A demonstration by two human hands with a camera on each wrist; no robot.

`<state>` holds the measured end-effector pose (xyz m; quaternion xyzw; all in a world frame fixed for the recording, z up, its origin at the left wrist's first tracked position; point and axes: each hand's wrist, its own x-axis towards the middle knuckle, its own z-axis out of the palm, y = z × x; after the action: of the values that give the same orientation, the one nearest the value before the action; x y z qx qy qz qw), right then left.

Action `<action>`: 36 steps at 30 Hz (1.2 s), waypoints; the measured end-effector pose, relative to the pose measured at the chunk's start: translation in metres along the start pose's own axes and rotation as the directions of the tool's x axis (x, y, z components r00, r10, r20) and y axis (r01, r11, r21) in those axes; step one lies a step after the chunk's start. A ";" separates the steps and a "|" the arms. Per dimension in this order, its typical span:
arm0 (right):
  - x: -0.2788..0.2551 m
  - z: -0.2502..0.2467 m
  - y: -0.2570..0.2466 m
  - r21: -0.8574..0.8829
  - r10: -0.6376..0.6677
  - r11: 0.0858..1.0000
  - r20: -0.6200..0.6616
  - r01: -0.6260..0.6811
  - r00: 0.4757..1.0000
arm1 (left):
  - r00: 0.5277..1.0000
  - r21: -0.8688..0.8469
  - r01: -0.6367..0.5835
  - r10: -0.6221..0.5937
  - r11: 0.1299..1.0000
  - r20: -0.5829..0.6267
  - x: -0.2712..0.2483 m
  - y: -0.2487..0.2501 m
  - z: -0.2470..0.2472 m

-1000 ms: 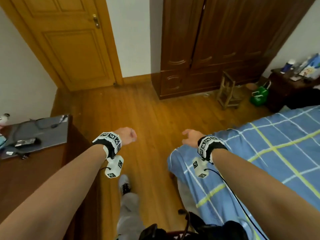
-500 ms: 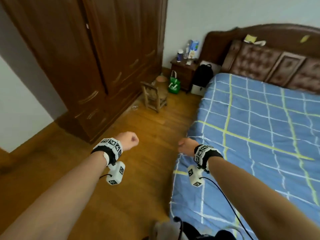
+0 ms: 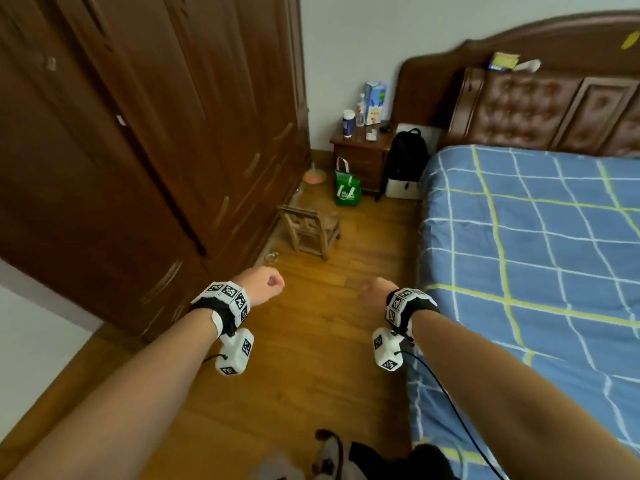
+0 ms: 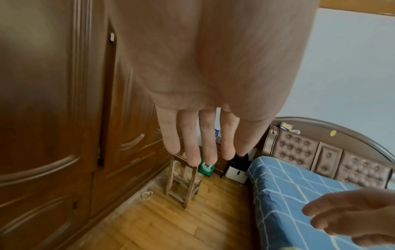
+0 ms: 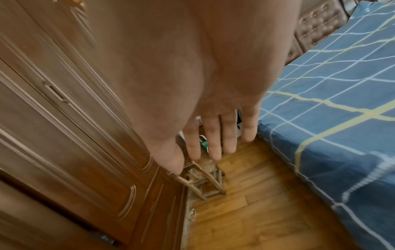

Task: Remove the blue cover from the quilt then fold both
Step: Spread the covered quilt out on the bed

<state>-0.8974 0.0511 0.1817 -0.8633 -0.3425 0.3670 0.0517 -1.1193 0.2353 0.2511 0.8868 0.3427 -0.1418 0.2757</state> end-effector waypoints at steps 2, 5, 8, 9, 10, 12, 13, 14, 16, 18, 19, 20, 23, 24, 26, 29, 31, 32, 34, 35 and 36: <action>0.028 -0.034 -0.012 0.024 0.007 1.000 -0.038 -0.006 0.999 | 0.999 0.018 -0.035 0.034 0.999 0.040 0.046 0.003 -0.017; 0.071 -0.077 -0.001 0.062 0.077 0.995 -0.081 -0.072 0.994 | 0.992 0.093 -0.105 0.097 0.990 0.086 0.133 0.016 -0.032; 0.119 -0.104 0.039 0.054 0.222 0.975 -0.126 -0.216 0.967 | 0.971 0.209 -0.223 0.198 0.952 0.134 0.229 0.040 -0.036; 0.133 -0.111 0.054 0.076 0.286 0.958 -0.130 -0.278 0.950 | 0.958 0.228 -0.270 0.237 0.936 0.161 0.261 0.051 -0.037; 0.146 -0.118 0.069 0.111 0.340 0.939 -0.134 -0.327 0.931 | 0.943 0.245 -0.316 0.273 0.917 0.192 0.292 0.062 -0.038; 0.163 -0.133 0.090 0.163 0.436 0.895 -0.136 -0.414 0.889 | 0.913 0.290 -0.389 0.323 0.874 0.251 0.352 0.088 -0.040; 0.167 -0.138 0.100 0.198 0.471 0.875 -0.130 -0.442 0.873 | 0.901 0.296 -0.410 0.332 0.863 0.280 0.375 0.102 -0.042; 0.167 -0.143 0.106 0.235 0.491 0.860 -0.129 -0.454 0.862 | 0.892 0.289 -0.420 0.333 0.860 0.305 0.392 0.114 -0.042; 0.175 -0.157 0.121 0.304 0.553 0.810 -0.111 -0.501 0.826 | 0.856 0.252 -0.465 0.358 0.849 0.373 0.435 0.148 -0.043; 0.181 -0.171 0.140 0.387 0.603 0.760 -0.123 -0.521 0.788 | 0.825 0.187 -0.497 0.394 0.847 0.405 0.476 0.187 -0.040; 0.185 -0.175 0.150 0.417 0.623 0.740 -0.129 -0.528 0.772 | 0.814 0.162 -0.504 0.404 0.848 0.417 0.490 0.207 -0.038; 0.189 -0.178 0.159 0.437 0.640 0.721 -0.119 -0.538 0.759 | 0.799 0.147 -0.513 0.408 0.846 0.441 0.503 0.224 -0.033; 0.211 -0.180 0.188 0.486 0.678 0.664 -0.073 -0.568 0.731 | 0.757 0.117 -0.543 0.423 0.832 0.498 0.533 0.268 -0.014; 0.222 -0.179 0.198 0.498 0.690 0.641 -0.040 -0.584 0.723 | 0.752 0.122 -0.547 0.422 0.828 0.506 0.545 0.279 -0.003; 0.251 -0.171 0.222 0.505 0.700 0.610 0.019 -0.611 0.714 | 0.751 0.158 -0.563 0.421 0.811 0.509 0.567 0.296 0.019; 0.306 -0.153 0.259 0.478 0.707 0.600 0.059 -0.642 0.705 | 0.768 0.216 -0.568 0.415 0.794 0.488 0.612 0.307 0.068; 0.346 -0.131 0.284 0.477 0.721 0.573 0.093 -0.666 0.686 | 0.782 0.209 -0.537 0.389 0.817 0.486 0.647 0.307 0.112; 0.367 -0.120 0.296 0.475 0.727 0.561 0.110 -0.678 0.678 | 0.791 0.195 -0.508 0.365 0.839 0.491 0.665 0.304 0.136; 0.404 -0.089 0.317 0.461 0.738 0.533 0.158 -0.709 0.657 | 0.795 0.158 -0.441 0.303 0.883 0.525 0.694 0.295 0.187; 0.420 -0.073 0.329 0.456 0.746 0.524 0.162 -0.719 0.646 | 0.792 0.140 -0.416 0.282 0.899 0.541 0.708 0.291 0.215; 0.433 -0.054 0.339 0.446 0.760 0.512 0.162 -0.734 0.629 | 0.785 0.133 -0.392 0.256 0.910 0.563 0.721 0.286 0.243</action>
<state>-0.4583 0.0748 -0.1536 -0.8949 0.1642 0.4011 0.1064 -0.4157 0.2995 -0.1504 0.8845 0.0736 -0.3738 0.2694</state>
